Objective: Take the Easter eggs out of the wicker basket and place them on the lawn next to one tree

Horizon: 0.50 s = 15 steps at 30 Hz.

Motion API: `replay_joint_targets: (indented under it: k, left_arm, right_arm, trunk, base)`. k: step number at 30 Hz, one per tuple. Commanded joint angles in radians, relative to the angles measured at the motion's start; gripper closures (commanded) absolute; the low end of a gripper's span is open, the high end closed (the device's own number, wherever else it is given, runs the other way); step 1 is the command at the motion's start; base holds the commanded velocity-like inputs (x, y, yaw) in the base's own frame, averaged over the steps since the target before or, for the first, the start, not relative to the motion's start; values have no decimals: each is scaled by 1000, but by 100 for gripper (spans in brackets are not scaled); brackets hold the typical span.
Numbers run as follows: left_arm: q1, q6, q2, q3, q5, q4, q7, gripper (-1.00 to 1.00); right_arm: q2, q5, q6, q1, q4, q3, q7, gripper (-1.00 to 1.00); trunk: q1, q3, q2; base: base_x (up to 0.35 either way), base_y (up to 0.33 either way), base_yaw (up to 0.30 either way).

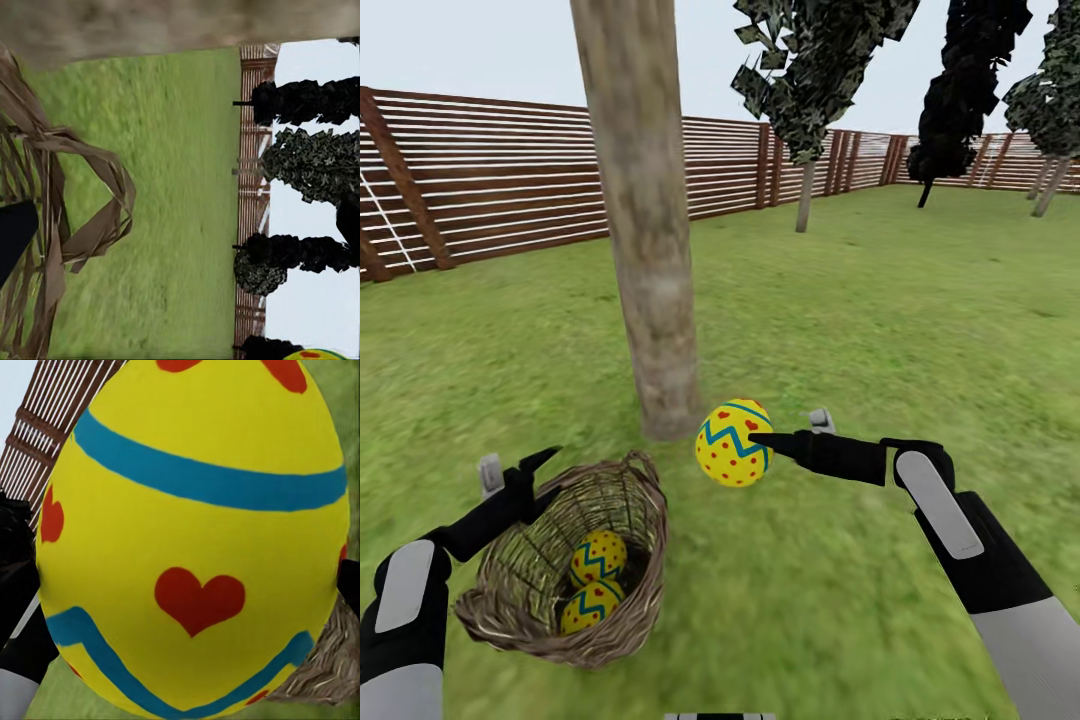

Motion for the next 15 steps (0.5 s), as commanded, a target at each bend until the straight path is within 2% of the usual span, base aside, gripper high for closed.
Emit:
replay_joint_targets:
  k: [1,9,15]
  left_arm:
    - [-1,5,0,2,-10,0,-10,-100]
    - [-1,5,0,2,-10,-1,-10,-100]
    - [-1,5,-2,2,-10,-11,-10,-100]
  right_arm:
    - [0,8,1,-1,0,1,8,100]
    - [0,8,1,-1,1,1,8,100]
    - [0,8,1,-1,3,1,7,100]
  trunk:
    - [0,0,0]
    - [0,0,0]
    - [0,0,0]
  base:
    - [92,0,-287]
    - [85,-4,-294]
    - [44,-198,-295]
